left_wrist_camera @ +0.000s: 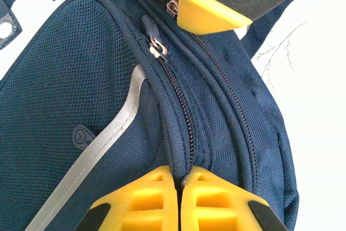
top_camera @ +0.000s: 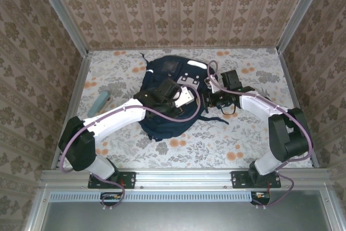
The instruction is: Pack the student bag
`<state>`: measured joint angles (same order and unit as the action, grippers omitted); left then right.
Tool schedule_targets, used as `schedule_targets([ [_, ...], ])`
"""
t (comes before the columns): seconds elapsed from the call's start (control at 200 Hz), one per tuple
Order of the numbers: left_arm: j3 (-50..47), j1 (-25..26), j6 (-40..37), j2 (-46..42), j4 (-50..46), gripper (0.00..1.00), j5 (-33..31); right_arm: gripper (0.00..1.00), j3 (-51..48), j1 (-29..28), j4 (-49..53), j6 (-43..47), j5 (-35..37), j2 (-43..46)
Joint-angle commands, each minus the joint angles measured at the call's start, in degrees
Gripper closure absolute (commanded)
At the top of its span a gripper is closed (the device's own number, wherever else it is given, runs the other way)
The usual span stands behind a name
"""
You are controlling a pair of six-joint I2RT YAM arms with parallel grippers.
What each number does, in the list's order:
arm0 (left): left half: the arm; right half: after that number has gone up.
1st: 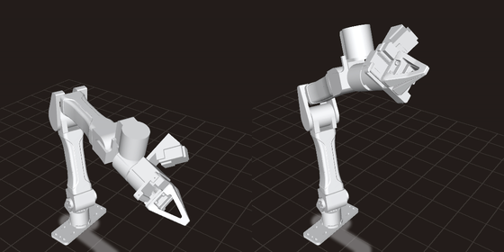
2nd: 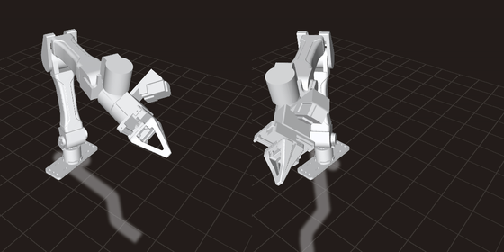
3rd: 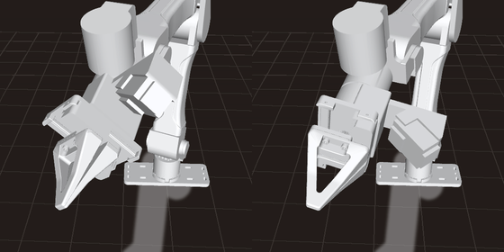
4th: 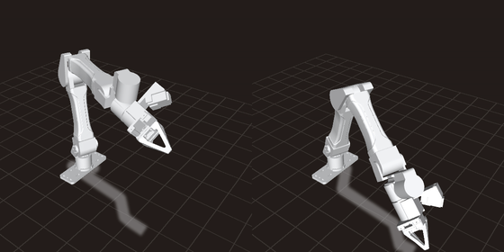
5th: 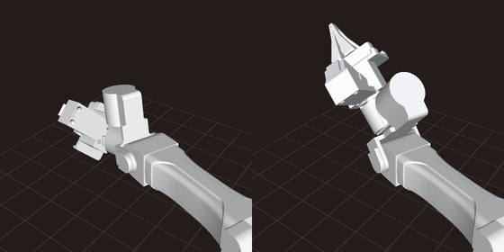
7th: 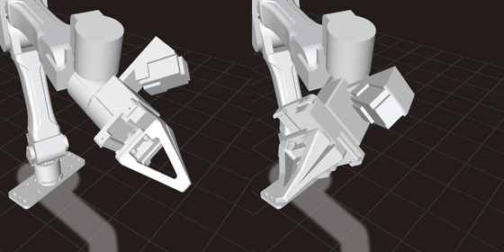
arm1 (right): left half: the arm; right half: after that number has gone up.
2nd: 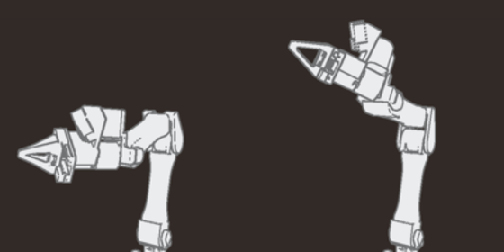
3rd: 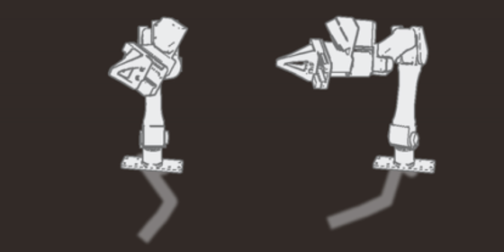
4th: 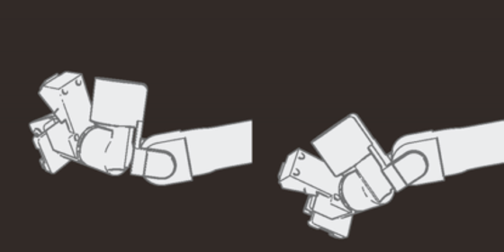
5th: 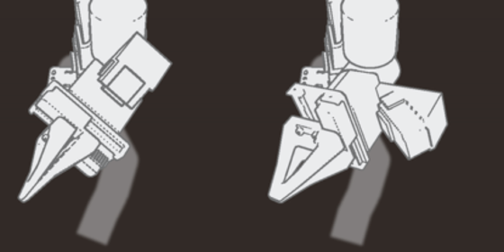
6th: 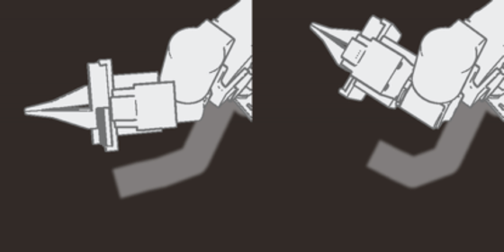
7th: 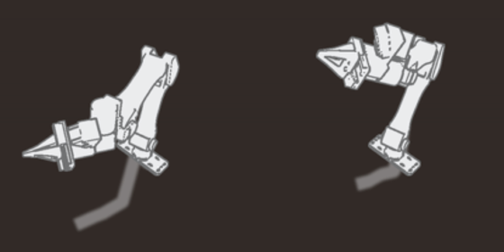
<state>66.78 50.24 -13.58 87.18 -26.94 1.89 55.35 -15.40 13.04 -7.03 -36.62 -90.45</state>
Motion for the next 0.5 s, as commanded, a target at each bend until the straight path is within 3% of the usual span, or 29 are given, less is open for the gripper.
schedule_targets([
  [0.0, 0.04, -1.11, 1.33, -2.94, 1.62, 0.94, -1.02, 0.56, 2.19, -0.14, 1.54, 5.72, -2.76, -1.72],
  [0.16, 0.27, -1.2, 1.37, -3.12, 1.63, 0.95, -1.09, 0.54, 3.57, -0.09, 3.87, 8.13, -1.6, -4.14],
  [0.295, 0.28, -1.2, 1.67, -3.15, 1.71, 0.95, -1.15, 0.48, 3.8, -0.11, 6.39, 10.59, -5.22, -4.92],
  [0.495, 0.39, -1.22, 1.82, -2.8, 1.82, 0.96, -1.6, 0.59, 1.89, 0.01, 5.28, 11.66, -8.64, -2.94],
])
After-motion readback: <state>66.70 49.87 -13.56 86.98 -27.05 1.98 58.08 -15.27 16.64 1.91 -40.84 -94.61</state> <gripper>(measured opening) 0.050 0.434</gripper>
